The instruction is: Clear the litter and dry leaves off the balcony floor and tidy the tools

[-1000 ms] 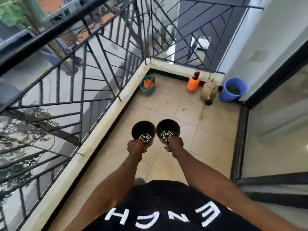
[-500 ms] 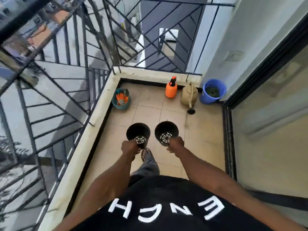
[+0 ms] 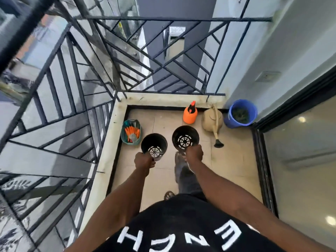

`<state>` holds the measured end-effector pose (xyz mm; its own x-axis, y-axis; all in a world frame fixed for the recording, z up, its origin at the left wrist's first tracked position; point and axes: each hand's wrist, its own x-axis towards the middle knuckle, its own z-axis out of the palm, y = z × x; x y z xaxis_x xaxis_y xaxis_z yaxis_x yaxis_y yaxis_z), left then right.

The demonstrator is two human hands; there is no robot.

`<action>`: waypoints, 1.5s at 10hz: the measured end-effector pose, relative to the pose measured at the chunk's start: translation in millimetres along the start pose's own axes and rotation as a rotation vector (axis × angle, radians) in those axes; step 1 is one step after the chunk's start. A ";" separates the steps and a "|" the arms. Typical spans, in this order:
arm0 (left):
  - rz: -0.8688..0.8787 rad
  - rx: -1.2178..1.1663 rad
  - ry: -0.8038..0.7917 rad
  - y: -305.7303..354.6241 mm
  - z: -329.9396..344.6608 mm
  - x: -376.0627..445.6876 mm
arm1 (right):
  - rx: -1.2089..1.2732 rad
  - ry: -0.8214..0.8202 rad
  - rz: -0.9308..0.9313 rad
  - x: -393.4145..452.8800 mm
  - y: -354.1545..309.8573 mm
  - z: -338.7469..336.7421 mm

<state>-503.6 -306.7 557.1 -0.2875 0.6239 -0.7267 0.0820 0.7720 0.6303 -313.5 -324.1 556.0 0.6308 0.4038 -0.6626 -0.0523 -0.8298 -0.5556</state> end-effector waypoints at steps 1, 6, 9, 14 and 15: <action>-0.024 0.043 0.015 28.6 7.0 59.7 | 0.032 -0.007 0.051 47.5 -28.6 40.5; -0.169 0.287 0.047 193.9 107.4 316.6 | -0.082 -0.166 0.285 275.2 -170.8 219.3; -0.246 0.305 -0.074 86.8 188.9 573.0 | -0.049 -0.225 0.358 461.1 -125.5 342.2; -0.160 0.143 -0.067 15.8 278.2 760.7 | 0.249 -0.213 0.267 613.2 -83.5 473.2; -0.155 0.221 -0.093 21.9 270.3 743.7 | 0.124 -0.223 0.217 588.7 -99.6 460.7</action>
